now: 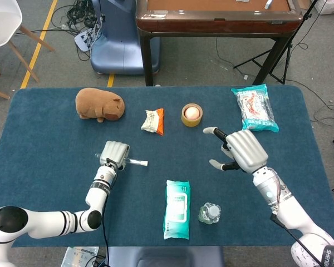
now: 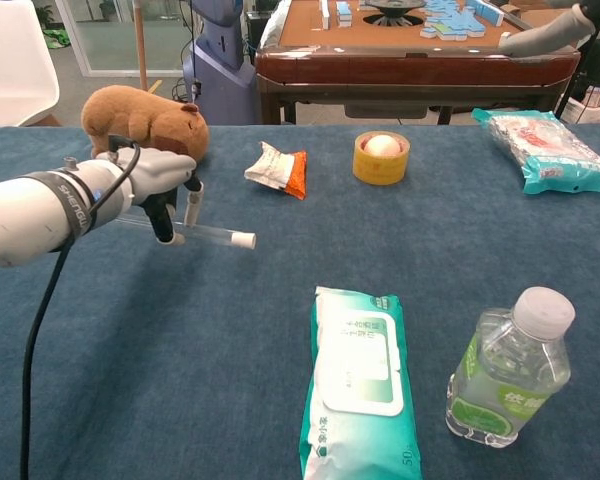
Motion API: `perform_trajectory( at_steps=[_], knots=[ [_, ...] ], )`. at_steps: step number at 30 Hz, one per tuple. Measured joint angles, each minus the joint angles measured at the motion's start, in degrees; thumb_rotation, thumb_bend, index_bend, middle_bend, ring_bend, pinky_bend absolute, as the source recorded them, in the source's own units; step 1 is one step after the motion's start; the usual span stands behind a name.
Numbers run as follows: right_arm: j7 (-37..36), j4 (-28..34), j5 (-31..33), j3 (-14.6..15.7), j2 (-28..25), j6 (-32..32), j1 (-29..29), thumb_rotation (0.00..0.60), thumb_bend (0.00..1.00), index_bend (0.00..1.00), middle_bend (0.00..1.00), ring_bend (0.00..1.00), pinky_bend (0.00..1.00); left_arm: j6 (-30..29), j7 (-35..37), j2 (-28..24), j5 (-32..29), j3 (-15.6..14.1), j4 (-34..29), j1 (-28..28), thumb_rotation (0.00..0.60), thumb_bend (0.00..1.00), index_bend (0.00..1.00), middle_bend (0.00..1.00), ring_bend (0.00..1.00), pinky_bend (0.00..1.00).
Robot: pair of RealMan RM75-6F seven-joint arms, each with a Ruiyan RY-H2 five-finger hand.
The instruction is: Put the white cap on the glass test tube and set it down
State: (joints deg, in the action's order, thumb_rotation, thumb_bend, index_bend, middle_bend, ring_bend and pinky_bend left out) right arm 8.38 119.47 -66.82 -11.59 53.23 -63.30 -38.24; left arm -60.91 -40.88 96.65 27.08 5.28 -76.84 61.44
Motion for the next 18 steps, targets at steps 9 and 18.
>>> perform_trajectory(
  at_steps=[9, 18],
  knots=[
    [-1.5, -0.9, -0.1, -0.1, 0.1, 0.6, 1.1, 0.600, 0.21, 0.24, 1.00, 1.00, 1.00, 3.7, -2.9, 2.2, -1.7, 1.9, 3.4, -0.8, 0.600, 0.27, 0.44, 1.00, 1.00, 1.00],
    [-2.9, -1.4, -0.8, -0.8, -0.1, 0.7, 1.9, 0.600, 0.21, 0.24, 1.00, 1.00, 1.00, 3.6, -3.7, -0.1, -1.8, 3.4, -0.3, -1.6, 0.600, 0.27, 0.24, 1.00, 1.00, 1.00]
  ],
)
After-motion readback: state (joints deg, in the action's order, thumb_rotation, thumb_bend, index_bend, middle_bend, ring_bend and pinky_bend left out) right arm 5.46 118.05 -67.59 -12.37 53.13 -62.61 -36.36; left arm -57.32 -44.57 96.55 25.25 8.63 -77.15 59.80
